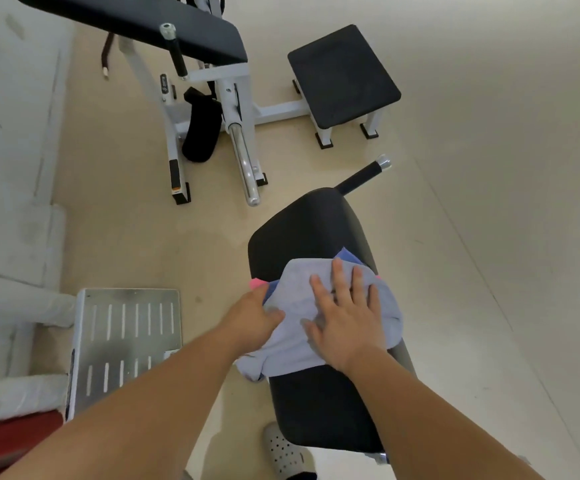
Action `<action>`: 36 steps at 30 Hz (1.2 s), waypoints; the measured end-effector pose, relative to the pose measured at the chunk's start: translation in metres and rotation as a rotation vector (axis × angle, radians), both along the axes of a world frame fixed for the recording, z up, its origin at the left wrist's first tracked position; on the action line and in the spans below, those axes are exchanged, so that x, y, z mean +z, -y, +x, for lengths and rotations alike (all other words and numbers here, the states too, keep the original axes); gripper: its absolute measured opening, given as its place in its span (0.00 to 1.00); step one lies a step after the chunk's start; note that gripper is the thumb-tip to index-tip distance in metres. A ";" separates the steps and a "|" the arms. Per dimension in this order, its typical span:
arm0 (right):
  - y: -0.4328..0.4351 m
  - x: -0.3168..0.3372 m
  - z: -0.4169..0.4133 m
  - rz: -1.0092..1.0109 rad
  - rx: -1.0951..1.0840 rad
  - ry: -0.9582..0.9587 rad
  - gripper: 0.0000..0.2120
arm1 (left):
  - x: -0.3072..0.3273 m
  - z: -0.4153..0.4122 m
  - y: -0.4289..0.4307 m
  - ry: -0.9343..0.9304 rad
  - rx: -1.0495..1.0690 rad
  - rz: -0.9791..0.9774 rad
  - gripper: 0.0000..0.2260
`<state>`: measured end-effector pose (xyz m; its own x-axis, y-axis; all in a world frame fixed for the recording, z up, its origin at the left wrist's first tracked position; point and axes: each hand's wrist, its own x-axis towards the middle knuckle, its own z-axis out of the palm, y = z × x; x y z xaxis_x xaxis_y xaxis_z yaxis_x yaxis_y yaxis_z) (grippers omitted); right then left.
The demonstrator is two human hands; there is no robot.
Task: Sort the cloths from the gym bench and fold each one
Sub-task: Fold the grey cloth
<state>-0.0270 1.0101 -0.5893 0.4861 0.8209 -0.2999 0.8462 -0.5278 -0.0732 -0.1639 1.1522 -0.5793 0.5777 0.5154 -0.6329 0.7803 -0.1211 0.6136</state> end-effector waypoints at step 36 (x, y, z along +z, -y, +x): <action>-0.002 0.227 -0.037 0.695 0.402 -0.456 0.09 | 0.248 -0.084 0.030 0.398 -0.018 0.291 0.13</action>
<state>-0.0640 1.0120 -0.3619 0.0815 0.9696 0.2307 0.7675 0.0866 -0.6351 -0.2474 1.1221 -0.3309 0.7560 0.6256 -0.1927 0.4883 -0.3430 0.8024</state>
